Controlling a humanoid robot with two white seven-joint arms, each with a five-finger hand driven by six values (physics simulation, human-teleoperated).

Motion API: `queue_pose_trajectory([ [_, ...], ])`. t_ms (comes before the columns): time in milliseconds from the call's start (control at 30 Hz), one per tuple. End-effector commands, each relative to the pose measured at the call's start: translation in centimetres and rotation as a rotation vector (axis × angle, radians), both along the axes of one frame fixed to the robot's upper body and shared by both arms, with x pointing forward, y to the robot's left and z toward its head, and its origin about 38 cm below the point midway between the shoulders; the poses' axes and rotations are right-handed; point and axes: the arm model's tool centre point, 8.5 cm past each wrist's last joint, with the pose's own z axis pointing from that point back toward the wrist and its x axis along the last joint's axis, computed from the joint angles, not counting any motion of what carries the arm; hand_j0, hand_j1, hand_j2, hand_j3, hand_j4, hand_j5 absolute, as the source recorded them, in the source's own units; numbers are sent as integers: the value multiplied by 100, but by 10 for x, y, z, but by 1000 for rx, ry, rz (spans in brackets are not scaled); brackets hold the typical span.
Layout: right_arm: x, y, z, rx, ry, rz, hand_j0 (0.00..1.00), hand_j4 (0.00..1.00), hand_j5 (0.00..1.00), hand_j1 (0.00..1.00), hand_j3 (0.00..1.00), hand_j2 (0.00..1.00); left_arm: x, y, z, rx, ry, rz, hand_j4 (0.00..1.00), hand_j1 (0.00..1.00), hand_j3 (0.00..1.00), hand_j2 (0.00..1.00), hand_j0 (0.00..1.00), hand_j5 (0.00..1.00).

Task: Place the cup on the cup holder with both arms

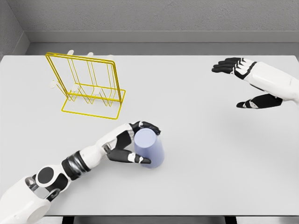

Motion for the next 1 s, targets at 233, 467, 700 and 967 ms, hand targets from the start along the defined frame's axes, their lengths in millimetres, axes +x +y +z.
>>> queue_pose_trajectory([
  [233,0,0,1,7,1,0,100,100,100,100,100,100,3,18,25,-24,-83,27,68,68,68,68,68,68],
  [467,0,0,1,7,2,0,100,100,100,100,100,100,10,33,36,-10,-116,55,68,68,68,68,68,68],
  [700,0,0,1,7,1,0,100,100,100,100,100,100,16,53,50,4,-143,88,68,68,68,68,68,68],
  [967,0,0,1,7,1,0,100,100,100,100,100,100,25,69,64,12,-176,122,68,68,68,68,68,68],
])
